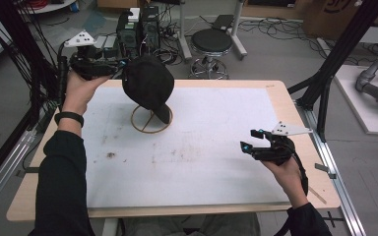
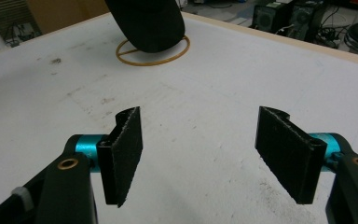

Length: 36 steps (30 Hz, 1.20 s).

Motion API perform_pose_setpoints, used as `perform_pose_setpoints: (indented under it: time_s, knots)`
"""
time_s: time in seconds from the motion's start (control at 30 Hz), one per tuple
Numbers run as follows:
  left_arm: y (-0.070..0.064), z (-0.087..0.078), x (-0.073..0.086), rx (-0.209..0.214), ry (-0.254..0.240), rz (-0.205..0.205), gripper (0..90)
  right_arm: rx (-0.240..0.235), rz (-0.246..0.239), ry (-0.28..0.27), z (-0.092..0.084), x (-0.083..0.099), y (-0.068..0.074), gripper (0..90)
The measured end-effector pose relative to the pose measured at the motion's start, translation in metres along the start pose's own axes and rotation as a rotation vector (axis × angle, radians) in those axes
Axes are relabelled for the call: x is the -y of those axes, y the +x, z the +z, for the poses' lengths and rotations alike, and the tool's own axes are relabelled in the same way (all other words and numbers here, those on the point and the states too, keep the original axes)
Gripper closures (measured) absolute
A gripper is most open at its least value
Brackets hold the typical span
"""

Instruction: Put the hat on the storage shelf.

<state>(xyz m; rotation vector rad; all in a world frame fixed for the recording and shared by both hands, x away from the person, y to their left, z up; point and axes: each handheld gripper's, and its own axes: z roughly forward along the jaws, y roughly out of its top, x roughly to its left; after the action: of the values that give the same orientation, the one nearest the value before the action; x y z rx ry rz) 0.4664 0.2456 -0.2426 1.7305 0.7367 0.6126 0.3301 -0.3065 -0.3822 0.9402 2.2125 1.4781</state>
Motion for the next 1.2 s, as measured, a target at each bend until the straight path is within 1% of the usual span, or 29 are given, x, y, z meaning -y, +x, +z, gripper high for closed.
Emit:
perform_pose_setpoints:
  time_s: [0.03,0.1,0.13,0.17,0.2,0.23,0.27,0.3,0.33,0.37,0.4,0.43,0.5,0.57,0.6,0.63,0.73,0.9,0.97,1.03,1.07,1.13,1.2]
  knots:
    - [0.001,-0.004,0.000,0.001,-0.003,-0.011,35.0,0.000,-0.004,0.000,0.001,0.000,0.000,31.5]
    - [0.000,-0.009,-0.001,0.001,-0.003,-0.015,30.9,-0.003,-0.006,-0.001,0.002,-0.001,0.000,31.5]
    - [-0.002,-0.012,-0.002,0.004,-0.007,-0.009,30.0,-0.003,-0.005,-0.001,0.003,-0.001,0.000,31.5]
    - [-0.005,-0.017,-0.002,-0.005,-0.028,0.005,29.9,-0.005,-0.004,0.001,0.003,-0.002,0.000,31.5]
    - [-0.008,-0.020,-0.001,-0.019,-0.041,0.027,29.0,-0.004,-0.003,0.000,0.004,-0.002,0.000,31.5]
    - [-0.010,-0.022,0.000,-0.024,-0.047,0.046,28.1,-0.005,-0.003,0.000,0.005,-0.003,0.000,31.5]
    - [-0.013,-0.027,0.003,-0.022,-0.040,0.059,28.1,-0.005,-0.004,-0.001,0.005,-0.003,0.000,31.5]
    - [-0.014,-0.029,0.005,-0.017,-0.027,0.057,27.9,-0.002,-0.003,-0.002,0.006,-0.004,-0.001,31.4]
    - [-0.015,-0.031,0.006,-0.012,-0.007,0.044,27.1,-0.003,-0.003,-0.003,0.007,-0.004,-0.001,31.4]
    - [-0.017,-0.034,0.008,-0.027,-0.017,0.044,25.4,-0.002,-0.002,-0.005,0.008,-0.004,-0.001,31.3]
    - [-0.020,-0.038,0.011,-0.032,-0.032,0.055,24.0,-0.002,-0.001,-0.005,0.008,-0.005,-0.001,31.3]
    - [-0.022,-0.041,0.014,-0.029,-0.036,0.060,23.7,0.000,0.002,-0.006,0.009,-0.005,-0.001,31.2]
    - [-0.027,-0.047,0.021,-0.039,-0.028,0.061,23.4,0.003,-0.002,-0.008,0.011,-0.005,-0.002,31.0]
    - [-0.032,-0.052,0.027,-0.043,-0.030,0.058,21.8,0.010,0.001,-0.006,0.012,-0.005,-0.002,30.7]
    - [-0.032,-0.052,0.027,-0.043,-0.030,0.058,21.6,0.013,0.000,-0.008,0.013,-0.005,-0.002,30.6]
    - [-0.039,-0.057,0.037,-0.045,-0.020,0.068,21.6,0.013,0.004,-0.009,0.013,-0.004,-0.003,30.4]
    - [-0.050,-0.062,0.051,-0.034,-0.016,0.062,21.6,0.027,0.006,-0.013,0.014,-0.004,-0.004,29.8]
    - [-0.072,-0.069,0.079,-0.016,-0.023,0.039,21.2,0.044,0.005,-0.024,0.012,-0.005,-0.004,28.5]
    - [-0.080,-0.070,0.089,-0.018,-0.029,0.035,21.2,0.051,0.007,-0.026,0.012,-0.004,-0.004,27.5]
    - [-0.088,-0.070,0.100,-0.021,-0.016,0.038,21.2,0.055,0.004,-0.025,0.013,-0.003,-0.004,27.2]
    - [-0.092,-0.069,0.108,-0.020,-0.013,0.033,21.2,0.057,0.006,-0.023,0.013,-0.002,-0.004,26.7]
    - [-0.096,-0.067,0.121,0.000,-0.012,0.010,20.9,0.062,0.009,-0.023,0.013,-0.002,-0.003,25.6]
    - [-0.101,-0.065,0.132,-0.002,-0.004,0.006,20.9,0.065,0.008,-0.022,0.014,-0.001,-0.003,24.5]
